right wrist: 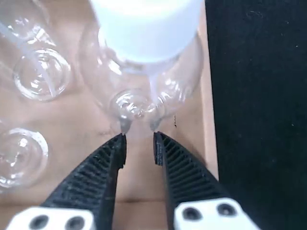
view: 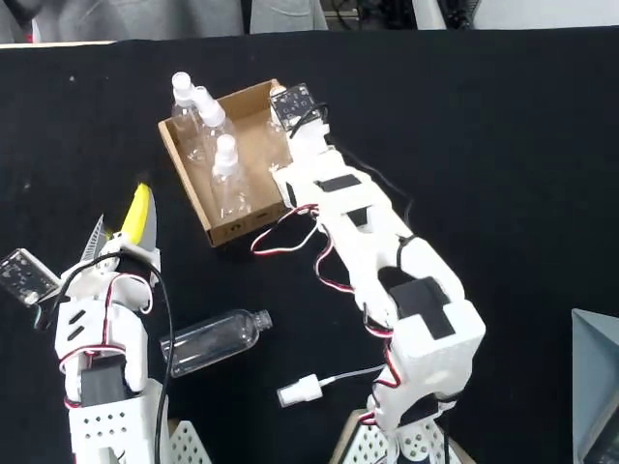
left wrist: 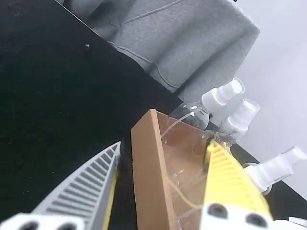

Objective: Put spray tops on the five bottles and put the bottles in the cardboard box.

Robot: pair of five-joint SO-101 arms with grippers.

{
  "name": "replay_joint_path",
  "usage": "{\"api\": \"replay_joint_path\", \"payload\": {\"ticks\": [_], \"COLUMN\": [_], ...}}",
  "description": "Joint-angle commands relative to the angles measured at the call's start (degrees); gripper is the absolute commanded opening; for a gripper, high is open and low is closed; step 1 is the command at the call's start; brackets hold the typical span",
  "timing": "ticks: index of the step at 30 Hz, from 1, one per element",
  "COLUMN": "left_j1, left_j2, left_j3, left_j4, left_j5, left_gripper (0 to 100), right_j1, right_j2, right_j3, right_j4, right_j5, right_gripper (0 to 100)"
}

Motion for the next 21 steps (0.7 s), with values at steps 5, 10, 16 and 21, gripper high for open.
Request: {"api": "replay_joint_path", "payload": {"ticks": [5,10,16,21], "left_j1": [-0.48,-0.48,-0.48,-0.48], "left_j2": [-0.62,-0.62,-0.62,-0.62], "left_j3": [1.45,1.45,1.45,1.45], "left_j4": [0.35,0.35,0.35,0.35], "left_j5": [-0.35,-0.44,-0.44,-0.44], "left_gripper": [26,26,26,26], "right_j1": [1.85,1.76,1.85,1.85], "right_j2": [1.80,4.53,8.48,11.65], "right_j3": [-7.96,-10.51,-14.37,-18.33], "right_j4": [-4.66,-4.92,-5.01,-5.01], "right_j5": [0.35,0.44,0.44,0.44], "right_gripper": [6.7,6.7,6.7,6.7]}}
